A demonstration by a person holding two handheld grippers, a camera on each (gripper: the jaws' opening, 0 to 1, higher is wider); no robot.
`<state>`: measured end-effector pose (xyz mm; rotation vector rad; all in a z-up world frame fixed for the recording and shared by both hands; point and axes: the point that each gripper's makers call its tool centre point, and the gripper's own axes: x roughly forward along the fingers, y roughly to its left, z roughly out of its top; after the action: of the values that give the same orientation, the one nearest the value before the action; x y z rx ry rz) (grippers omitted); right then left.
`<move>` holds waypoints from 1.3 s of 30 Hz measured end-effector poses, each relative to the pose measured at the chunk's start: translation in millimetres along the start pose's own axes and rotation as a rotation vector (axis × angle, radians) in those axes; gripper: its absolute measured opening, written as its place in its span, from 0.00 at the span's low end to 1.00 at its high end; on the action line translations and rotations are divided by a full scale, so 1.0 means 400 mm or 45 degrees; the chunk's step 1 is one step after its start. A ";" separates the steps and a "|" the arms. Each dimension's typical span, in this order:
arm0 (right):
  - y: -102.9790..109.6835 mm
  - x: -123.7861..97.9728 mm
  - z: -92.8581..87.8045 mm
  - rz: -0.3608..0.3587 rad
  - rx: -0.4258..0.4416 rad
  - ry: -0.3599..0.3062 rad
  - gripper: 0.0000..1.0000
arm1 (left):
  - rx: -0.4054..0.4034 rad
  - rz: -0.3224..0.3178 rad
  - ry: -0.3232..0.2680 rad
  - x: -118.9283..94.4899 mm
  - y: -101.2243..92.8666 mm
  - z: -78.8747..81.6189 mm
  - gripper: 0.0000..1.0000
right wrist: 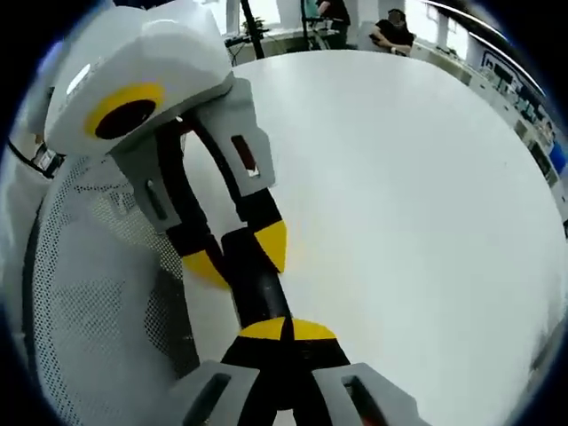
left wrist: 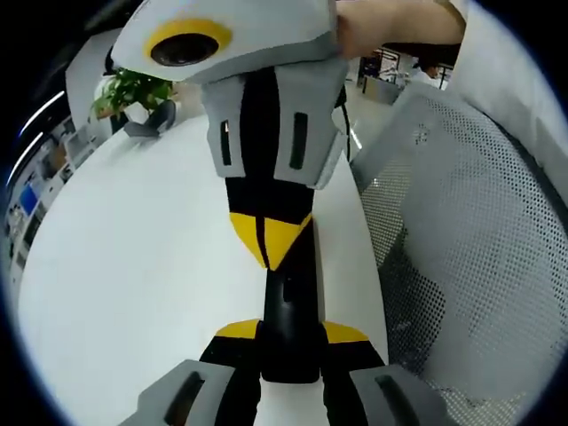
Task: Press the specified remote control buttons in sequence, fully releasing each button before pressing the next.
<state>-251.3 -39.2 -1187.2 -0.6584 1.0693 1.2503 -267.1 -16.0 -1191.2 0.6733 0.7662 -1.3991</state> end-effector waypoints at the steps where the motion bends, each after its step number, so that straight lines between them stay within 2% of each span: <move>1: 0.002 0.000 0.000 -0.016 -0.015 0.009 0.00 | 0.000 0.001 0.000 0.000 0.000 0.000 0.24; 5: -0.002 -0.003 -0.002 -0.048 0.005 -0.035 0.00 | 0.004 0.007 0.002 0.001 0.000 0.000 0.24; 9: -0.002 -0.008 0.000 -0.057 0.038 -0.187 0.00 | 0.012 0.013 0.003 0.001 0.000 0.000 0.24; 12: 0.010 -0.014 -0.001 -0.078 -0.006 -0.218 0.00 | 0.013 0.010 -0.002 0.001 0.000 0.000 0.24; 15: 0.047 -0.011 0.013 -0.035 -0.047 -0.241 0.00 | 0.019 0.008 -0.002 0.001 0.000 0.000 0.24; 17: 0.060 -0.006 0.013 -0.028 -0.073 -0.225 0.00 | 0.023 0.007 -0.002 0.001 0.000 0.000 0.24; 18: 0.047 -0.008 0.014 -0.077 -0.111 -0.217 0.00 | 0.024 0.005 -0.002 0.001 0.000 0.000 0.24; 21: 0.051 -0.004 0.015 -0.072 -0.126 -0.191 0.00 | 0.030 -0.002 -0.003 0.001 -0.001 0.000 0.24; 25: 0.051 -0.001 0.014 -0.078 -0.207 -0.146 0.00 | 0.038 -0.008 -0.001 0.001 -0.001 -0.001 0.24; 27: 0.048 0.002 0.018 -0.085 -0.198 -0.125 0.00 | 0.036 -0.009 -0.005 0.001 -0.001 -0.002 0.24; 28: 0.045 0.003 0.018 -0.098 -0.139 -0.118 0.00 | 0.035 -0.009 -0.007 0.001 -0.001 -0.002 0.24; 34: 0.045 0.008 0.024 -0.149 -0.176 -0.088 0.00 | 0.038 -0.011 0.003 0.001 0.000 -0.002 0.24; 39: 0.041 0.004 0.020 -0.151 -0.180 -0.127 0.00 | 0.036 -0.010 0.001 0.001 0.000 -0.002 0.24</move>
<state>-264.7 -27.5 -1183.1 -0.7483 0.8533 1.2497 -267.3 -15.7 -1191.9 0.6937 0.7517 -1.4195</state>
